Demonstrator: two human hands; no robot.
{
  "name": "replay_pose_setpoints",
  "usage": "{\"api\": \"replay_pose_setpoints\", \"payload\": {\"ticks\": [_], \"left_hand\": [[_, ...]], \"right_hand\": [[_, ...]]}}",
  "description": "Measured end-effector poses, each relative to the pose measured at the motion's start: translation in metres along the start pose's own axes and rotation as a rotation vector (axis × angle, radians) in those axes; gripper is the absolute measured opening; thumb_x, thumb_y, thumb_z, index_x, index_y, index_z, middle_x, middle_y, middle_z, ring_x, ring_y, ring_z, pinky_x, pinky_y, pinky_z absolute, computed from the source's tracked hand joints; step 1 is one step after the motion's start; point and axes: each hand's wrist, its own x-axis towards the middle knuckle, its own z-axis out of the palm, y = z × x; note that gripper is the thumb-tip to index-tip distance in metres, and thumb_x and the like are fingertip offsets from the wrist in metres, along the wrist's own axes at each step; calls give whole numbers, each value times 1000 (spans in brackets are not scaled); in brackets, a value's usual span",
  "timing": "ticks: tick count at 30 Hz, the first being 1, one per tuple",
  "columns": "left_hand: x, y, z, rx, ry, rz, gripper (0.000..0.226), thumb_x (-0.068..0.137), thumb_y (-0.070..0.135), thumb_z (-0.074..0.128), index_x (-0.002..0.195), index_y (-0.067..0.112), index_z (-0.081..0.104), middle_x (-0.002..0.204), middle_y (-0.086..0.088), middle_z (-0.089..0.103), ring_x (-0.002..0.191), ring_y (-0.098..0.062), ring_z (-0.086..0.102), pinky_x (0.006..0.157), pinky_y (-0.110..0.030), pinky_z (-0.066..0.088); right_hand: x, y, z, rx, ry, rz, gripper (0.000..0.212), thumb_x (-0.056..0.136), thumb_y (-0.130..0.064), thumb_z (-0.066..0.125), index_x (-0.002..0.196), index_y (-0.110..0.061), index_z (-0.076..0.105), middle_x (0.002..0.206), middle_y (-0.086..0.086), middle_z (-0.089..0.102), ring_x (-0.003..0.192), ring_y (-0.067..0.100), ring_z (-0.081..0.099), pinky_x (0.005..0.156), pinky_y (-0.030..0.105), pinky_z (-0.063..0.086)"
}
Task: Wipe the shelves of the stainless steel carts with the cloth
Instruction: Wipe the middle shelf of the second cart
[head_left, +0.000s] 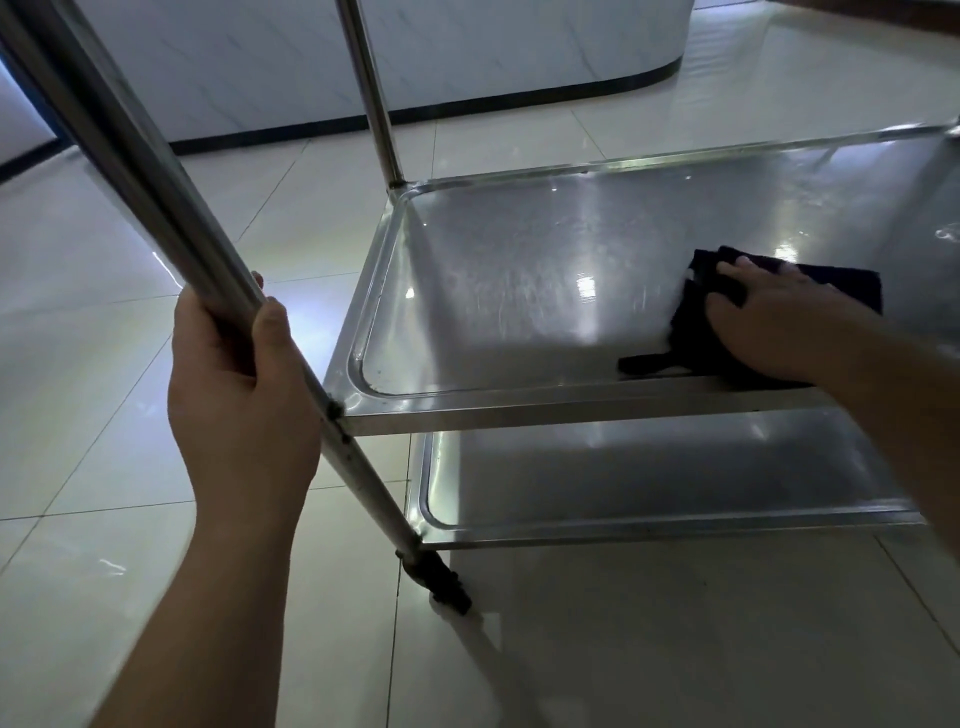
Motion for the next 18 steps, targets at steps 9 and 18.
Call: {"api": "replay_pose_setpoints", "payload": {"ticks": [9,18], "left_hand": [[-5,15,2,62,-4,-62,18,99,46,46,100,65,45,89,49,56,83,24,54,69,-5,39],[-5,11,2,148,25,-15,12,101,40,48,111,35,51,83,40,58,76,21,54,64,5,34]], "right_hand": [[1,-160,35,-24,-38,-472,65,101,-51,24,162,-30,19,171,-9,9,157,27,5,126,51,6],[25,-155,35,-19,-49,-574,64,100,-58,23,161,-37,21,169,-11,15,156,23,12,124,48,10]]}}
